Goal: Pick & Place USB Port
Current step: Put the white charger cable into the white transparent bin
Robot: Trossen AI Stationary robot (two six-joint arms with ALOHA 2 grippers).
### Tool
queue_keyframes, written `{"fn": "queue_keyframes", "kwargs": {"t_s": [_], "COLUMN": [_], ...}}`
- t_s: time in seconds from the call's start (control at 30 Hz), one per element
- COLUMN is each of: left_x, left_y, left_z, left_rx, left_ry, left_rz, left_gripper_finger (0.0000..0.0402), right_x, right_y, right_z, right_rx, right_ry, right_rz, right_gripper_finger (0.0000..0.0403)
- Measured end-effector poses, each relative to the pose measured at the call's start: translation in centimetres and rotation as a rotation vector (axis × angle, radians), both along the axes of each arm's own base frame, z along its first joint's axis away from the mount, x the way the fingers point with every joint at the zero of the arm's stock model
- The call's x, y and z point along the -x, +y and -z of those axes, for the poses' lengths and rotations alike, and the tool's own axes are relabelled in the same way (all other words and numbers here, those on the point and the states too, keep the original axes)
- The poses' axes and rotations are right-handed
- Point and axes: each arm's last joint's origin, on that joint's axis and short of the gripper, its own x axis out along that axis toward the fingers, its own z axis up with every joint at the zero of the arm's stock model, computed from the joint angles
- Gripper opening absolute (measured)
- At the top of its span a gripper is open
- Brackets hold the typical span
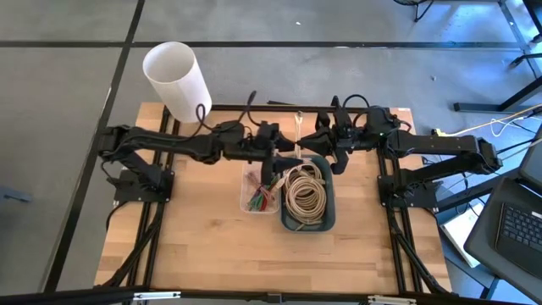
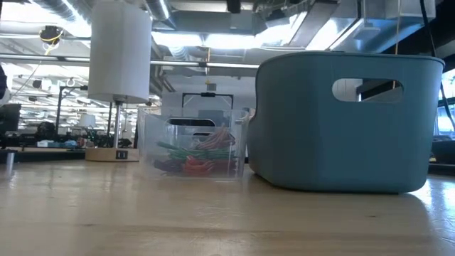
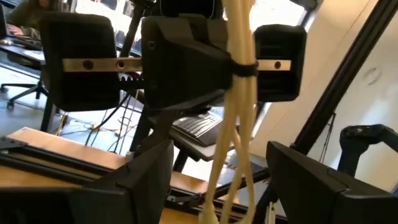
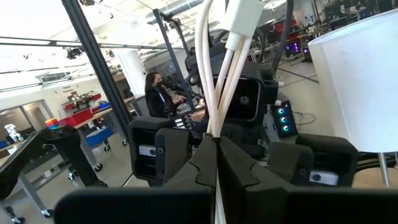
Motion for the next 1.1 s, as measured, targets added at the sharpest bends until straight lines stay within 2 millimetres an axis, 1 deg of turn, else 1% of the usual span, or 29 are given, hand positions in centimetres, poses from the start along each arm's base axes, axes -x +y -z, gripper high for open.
{"fn": "queue_keyframes", "kwargs": {"t_s": [0.1,0.17,0.2,0.27,0.37,0.4,0.43,0.57,0.63,0.7,0.8,0.87,0.97,1.03,1.1], "left_x": [-0.4,-0.4,-0.4,-0.4,-0.4,-0.4,-0.4,-0.4,-0.4,-0.3,-0.3,-0.3,-0.1,0.0,0.4], "left_y": [0.1,0.2,0.1,0.1,0.0,0.0,0.0,0.0,0.1,0.2,0.2,0.2,0.1,0.1,0.1], "left_z": [0.0,0.0,0.0,0.2,0.1,0.1,0.1,0.1,0.1,0.1,0.1,0.1,-0.1,-0.2,-0.1], "left_rx": [0.005,0.004,0.004,0.004,0.001,-0.001,-0.007,-0.016,-0.015,-0.009,-0.009,-0.009,-0.006,-0.006,0.000], "left_ry": [0.013,0.020,0.030,0.043,0.038,0.037,0.037,0.037,0.038,0.040,0.038,0.037,0.036,0.042,0.094], "left_rz": [0.015,0.033,0.040,0.055,0.087,0.090,0.090,0.089,0.088,0.090,0.092,0.092,0.092,0.093,0.092], "left_gripper_finger": [0.0244,0.0219,0.0199,0.0148,0.0051,0.0027,0.0018,0.0009,0.0009,0.0009,0.0008,0.0007,0.0007,0.0007,0.0007], "right_x": [0.0,0.0,0.0,0.0,0.0,0.0,0.0,0.0,0.0,0.1,0.6,1.3,2.9,4.2,5.5], "right_y": [0.0,0.0,0.0,0.1,0.1,0.1,0.1,0.1,0.1,0.1,-0.1,-0.4,-0.9,-1.1,-1.2], "right_z": [0.0,0.0,0.0,0.0,0.0,0.0,0.0,0.0,0.0,0.0,0.1,0.1,0.0,-0.1,-0.4], "right_rx": [0.001,0.002,0.002,0.003,0.003,0.003,0.003,0.000,0.010,0.026,0.029,0.028,0.016,0.009,0.002], "right_ry": [0.000,0.000,0.000,0.001,0.001,0.001,0.002,0.004,0.005,0.007,0.044,0.083,0.143,0.178,0.198], "right_rz": [-0.008,-0.010,-0.016,-0.019,-0.019,-0.019,-0.019,-0.024,-0.022,-0.019,-0.011,0.002,0.032,0.048,0.061], "right_gripper_finger": [0.0000,0.0000,0.0000,0.0000,0.0000,0.0000,0.0000,0.0002,0.0012,0.0032,0.0078,0.0110,0.0154,0.0178,0.0196]}}
